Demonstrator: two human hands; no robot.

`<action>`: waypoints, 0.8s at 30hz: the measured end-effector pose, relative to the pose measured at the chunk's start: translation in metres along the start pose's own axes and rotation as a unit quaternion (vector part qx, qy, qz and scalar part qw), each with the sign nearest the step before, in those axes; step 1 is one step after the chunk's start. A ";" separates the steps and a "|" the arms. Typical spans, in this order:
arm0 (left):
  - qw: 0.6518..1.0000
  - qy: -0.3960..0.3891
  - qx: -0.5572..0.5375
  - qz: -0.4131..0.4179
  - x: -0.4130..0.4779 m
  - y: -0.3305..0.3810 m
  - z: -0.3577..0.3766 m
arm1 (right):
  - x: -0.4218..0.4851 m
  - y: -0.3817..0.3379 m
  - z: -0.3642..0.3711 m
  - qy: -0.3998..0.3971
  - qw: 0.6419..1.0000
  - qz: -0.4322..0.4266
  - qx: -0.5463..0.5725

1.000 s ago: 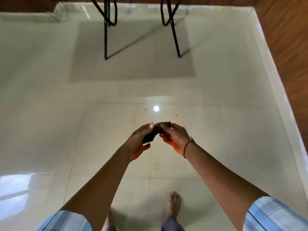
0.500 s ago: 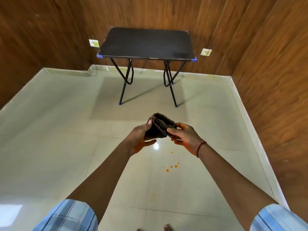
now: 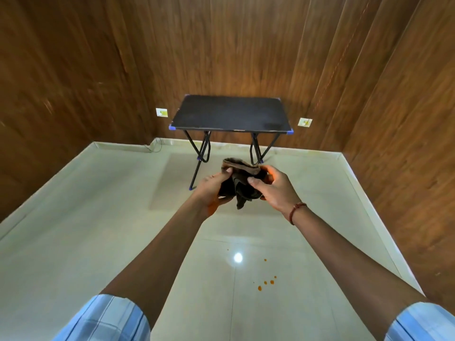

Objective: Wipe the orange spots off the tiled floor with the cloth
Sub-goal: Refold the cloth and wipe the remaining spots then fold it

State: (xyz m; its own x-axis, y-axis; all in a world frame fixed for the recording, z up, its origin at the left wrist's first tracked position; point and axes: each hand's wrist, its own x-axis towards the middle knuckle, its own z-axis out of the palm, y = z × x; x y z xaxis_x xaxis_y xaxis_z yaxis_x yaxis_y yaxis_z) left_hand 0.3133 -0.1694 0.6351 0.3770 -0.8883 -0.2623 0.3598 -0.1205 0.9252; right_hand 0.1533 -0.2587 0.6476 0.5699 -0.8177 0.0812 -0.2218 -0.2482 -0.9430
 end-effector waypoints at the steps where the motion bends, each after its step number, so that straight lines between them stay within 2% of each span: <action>1: 1.000 0.022 0.003 0.007 -0.002 0.009 0.001 | 0.001 -0.004 0.001 0.018 1.000 -0.007 -0.010; 3: 0.998 0.039 0.001 0.041 -0.006 0.026 0.002 | 0.004 -0.011 0.000 0.044 0.998 -0.014 -0.041; 6: 0.996 0.005 -0.002 0.093 -0.014 0.052 0.004 | 0.008 -0.016 -0.002 0.050 0.995 -0.018 -0.085; 10: 0.993 -0.005 0.039 0.108 -0.021 0.076 0.009 | 0.014 -0.035 0.001 -0.023 0.999 -0.024 0.016; 12: 0.995 0.000 0.007 0.098 -0.019 0.083 0.010 | 0.017 -0.041 0.005 -0.037 0.997 -0.011 0.063; 15: 0.996 0.020 -0.033 0.082 -0.012 0.087 0.009 | 0.021 -0.042 0.010 -0.036 0.983 0.058 0.169; 18: 0.996 0.043 0.076 0.018 -0.006 0.073 0.003 | 0.022 -0.036 0.013 -0.051 0.960 0.125 0.246; 21: 0.981 -0.036 0.175 -0.079 0.000 0.048 -0.006 | 0.022 -0.020 0.015 -0.029 0.960 0.156 0.229; 22: 0.978 -0.056 0.183 -0.084 0.003 0.040 -0.008 | 0.022 -0.013 0.015 -0.020 0.965 0.165 0.205; 24: 0.981 -0.045 0.178 -0.064 0.010 0.032 -0.008 | 0.023 0.000 0.011 -0.005 0.965 0.176 0.194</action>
State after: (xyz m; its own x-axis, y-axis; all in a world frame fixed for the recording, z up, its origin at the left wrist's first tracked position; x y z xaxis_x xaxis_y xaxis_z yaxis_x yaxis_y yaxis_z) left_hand 0.3353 -0.1791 0.6598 0.2657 -0.8895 -0.3717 0.0724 -0.3661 0.9278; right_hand 0.1755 -0.2713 0.6461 0.5213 -0.8104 -0.2674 -0.0912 0.2586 -0.9617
